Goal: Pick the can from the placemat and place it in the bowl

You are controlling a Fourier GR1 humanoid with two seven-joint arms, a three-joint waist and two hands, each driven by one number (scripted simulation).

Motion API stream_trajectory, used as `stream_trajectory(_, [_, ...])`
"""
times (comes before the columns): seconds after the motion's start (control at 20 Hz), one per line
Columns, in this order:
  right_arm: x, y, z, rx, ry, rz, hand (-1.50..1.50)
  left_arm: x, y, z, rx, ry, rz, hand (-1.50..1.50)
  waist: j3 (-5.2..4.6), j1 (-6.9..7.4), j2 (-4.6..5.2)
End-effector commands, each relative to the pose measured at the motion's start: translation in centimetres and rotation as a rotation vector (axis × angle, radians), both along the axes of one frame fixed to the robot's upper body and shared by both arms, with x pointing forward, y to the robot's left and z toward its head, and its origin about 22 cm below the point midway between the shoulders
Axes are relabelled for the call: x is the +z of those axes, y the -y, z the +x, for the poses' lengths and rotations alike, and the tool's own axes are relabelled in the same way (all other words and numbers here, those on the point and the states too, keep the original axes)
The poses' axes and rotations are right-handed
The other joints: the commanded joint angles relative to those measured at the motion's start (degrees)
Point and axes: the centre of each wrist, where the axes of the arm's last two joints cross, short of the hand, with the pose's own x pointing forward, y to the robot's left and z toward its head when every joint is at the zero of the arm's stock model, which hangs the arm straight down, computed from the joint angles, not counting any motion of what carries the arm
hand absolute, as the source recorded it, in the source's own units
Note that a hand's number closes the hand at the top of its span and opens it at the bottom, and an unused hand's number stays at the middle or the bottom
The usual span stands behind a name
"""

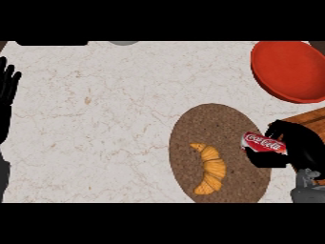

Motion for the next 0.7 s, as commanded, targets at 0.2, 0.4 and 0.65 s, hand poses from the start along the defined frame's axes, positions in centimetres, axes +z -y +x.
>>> stream_trajectory(0.2, [3.8,18.5,-3.8,-0.066,-0.089,-0.137,1.5,-0.3,-1.2,-0.6,0.057,0.001,-0.02,0.0,0.78,-3.16,0.82])
stream_trajectory(0.4, [8.6,25.9,-5.8,-0.107,-0.007,-0.19,1.5,0.1,-0.9,-0.7,0.023,0.003,-0.007,0.0,0.8,-1.18,0.72])
stream_trajectory(0.65, [13.8,32.0,-8.4,-0.105,0.159,-0.204,1.5,0.2,0.1,-0.6,-0.001,0.023,-0.018,0.0,0.71,0.54,0.57])
